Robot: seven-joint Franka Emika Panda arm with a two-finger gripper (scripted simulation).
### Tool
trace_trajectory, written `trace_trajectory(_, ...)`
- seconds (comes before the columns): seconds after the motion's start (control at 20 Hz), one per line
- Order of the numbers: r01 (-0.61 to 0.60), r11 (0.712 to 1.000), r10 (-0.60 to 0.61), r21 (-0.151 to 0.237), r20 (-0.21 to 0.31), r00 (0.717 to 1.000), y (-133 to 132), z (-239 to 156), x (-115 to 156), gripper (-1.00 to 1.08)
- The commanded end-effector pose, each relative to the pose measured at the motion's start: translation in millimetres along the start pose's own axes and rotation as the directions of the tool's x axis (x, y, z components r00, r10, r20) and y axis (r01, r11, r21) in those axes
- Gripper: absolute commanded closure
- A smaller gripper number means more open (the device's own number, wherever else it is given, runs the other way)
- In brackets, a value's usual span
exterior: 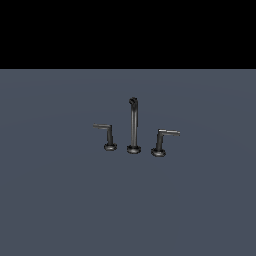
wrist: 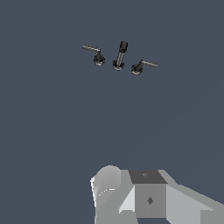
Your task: Turn on the faucet by rotating a designated handle.
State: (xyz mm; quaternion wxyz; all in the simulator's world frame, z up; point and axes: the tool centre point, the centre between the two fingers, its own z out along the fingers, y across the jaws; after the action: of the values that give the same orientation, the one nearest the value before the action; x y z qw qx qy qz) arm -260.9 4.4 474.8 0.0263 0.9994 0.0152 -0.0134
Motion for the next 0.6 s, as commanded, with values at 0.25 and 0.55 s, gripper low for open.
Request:
trace_trajectory(0.25, -0.013, 1.0, 0.013, 0.0, 0.0, 1.0, -2.6, 2.7, 1.0, 1.08)
trace_trajectory(0.55, -0.064, 0.998, 0.064, 0.002, 0.001, 0.998, -12.6, 13.1, 5.1, 1.08)
